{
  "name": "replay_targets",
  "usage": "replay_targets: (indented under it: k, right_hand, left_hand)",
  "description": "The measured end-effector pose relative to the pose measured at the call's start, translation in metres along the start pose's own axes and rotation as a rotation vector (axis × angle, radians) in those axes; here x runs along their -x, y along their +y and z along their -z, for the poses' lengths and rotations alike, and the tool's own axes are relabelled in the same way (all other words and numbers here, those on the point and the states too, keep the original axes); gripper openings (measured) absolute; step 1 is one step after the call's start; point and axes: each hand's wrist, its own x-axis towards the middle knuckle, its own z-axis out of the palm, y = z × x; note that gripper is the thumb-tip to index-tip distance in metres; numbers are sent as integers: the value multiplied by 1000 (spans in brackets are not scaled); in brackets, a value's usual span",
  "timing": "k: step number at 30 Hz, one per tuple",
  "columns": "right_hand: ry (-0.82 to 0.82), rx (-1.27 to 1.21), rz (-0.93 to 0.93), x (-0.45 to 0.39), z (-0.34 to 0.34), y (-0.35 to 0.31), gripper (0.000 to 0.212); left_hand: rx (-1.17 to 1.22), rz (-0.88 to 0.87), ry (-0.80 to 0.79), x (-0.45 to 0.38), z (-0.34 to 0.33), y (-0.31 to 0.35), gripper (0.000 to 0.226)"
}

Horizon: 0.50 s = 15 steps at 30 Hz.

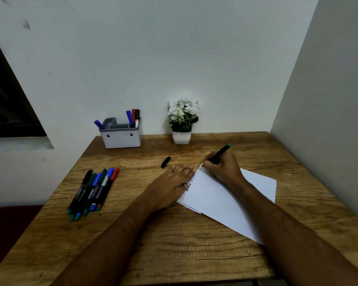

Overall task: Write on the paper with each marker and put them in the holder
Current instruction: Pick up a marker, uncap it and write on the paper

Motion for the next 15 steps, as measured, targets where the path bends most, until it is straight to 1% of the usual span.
replay_targets:
  k: [5,8,12,15]
  right_hand:
    - [-2,11,-22,-1,0,-1,7]
    - [-9,13,-10,-1,0,-3,8]
    - [12,-7,-43,0,1,-1,11]
    - [12,-6,-46,0,0,-3,8]
  left_hand:
    - [-2,2,10,0,0,1,54]
    - [5,7,12,0,0,1,54]
    - [15,11,5,1,-1,1,54]
    - [8,12,2,1,-1,0,54]
